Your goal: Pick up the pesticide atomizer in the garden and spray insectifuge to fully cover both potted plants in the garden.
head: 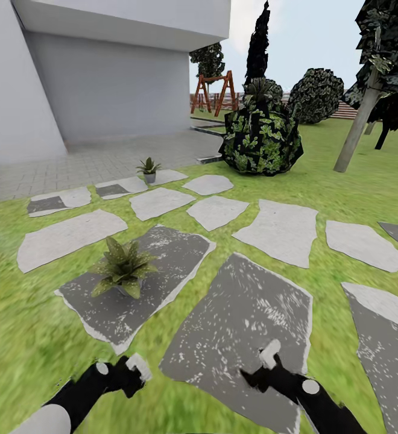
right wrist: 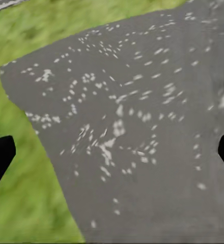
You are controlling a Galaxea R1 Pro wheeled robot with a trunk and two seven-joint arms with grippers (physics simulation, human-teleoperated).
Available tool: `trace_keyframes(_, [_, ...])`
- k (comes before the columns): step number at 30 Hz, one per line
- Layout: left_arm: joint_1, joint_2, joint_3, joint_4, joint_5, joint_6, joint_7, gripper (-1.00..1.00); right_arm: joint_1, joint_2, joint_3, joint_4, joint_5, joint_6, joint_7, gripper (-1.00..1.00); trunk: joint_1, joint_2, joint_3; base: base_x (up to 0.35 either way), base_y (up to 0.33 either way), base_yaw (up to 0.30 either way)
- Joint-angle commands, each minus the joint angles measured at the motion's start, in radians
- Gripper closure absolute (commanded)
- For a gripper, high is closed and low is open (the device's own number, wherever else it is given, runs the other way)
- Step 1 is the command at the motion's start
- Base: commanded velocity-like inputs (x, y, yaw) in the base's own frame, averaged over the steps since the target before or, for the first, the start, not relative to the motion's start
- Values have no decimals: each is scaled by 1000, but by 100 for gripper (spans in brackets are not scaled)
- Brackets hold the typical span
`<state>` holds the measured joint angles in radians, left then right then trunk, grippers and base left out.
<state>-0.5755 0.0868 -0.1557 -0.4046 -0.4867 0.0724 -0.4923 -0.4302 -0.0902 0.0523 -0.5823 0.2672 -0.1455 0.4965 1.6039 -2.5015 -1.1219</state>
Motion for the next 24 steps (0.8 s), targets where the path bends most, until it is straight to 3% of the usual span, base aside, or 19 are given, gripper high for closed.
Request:
trace_keyframes(1, [18,-1,12,-3,51,1,59,100,1,-2,-39,44,9,-48,-69,-100,0,0,-1,0,0,0])
trace_keyframes(2, [44,-2,23,-2,128,-22,139,100,3,-2,-91,105,9,-130,-158,-100,0,0,-1,0,0,0])
trace_keyframes(4, [101,-1,31,-2,246,-115,253,100,6,-2,-141,206,10,-291,-303,-100,0,0,-1,0,0,0])
trace_keyframes(5, [125,-1,32,-2,284,-160,295,100,6,-2,-150,250,10,-347,-366,-100,0,0,-1,0,0,0])
trace_keyframes(7, [183,-2,34,-1,367,-268,424,100,9,-3,-162,395,9,-477,-579,-100,0,0,-1,0,0,0])
trace_keyframes(9, [215,-3,33,12,412,-313,508,100,18,-2,-164,490,9,-612,-718,-100,0,0,-1,0,0,0])
trace_keyframes(11, [228,-4,33,36,439,-340,546,100,33,-2,-164,534,10,-748,-779,-100,0,0,-1,0,0,0])
trace_keyframes(13, [234,-4,32,82,450,-369,554,100,53,0,-164,551,10,-834,-802,-100,0,0,-1,0,0,0])
trace_keyframes(24, [270,-27,33,118,454,-391,564,100,62,11,-166,555,6,-858,-812,-100,0,0,-1,119,-148,0])
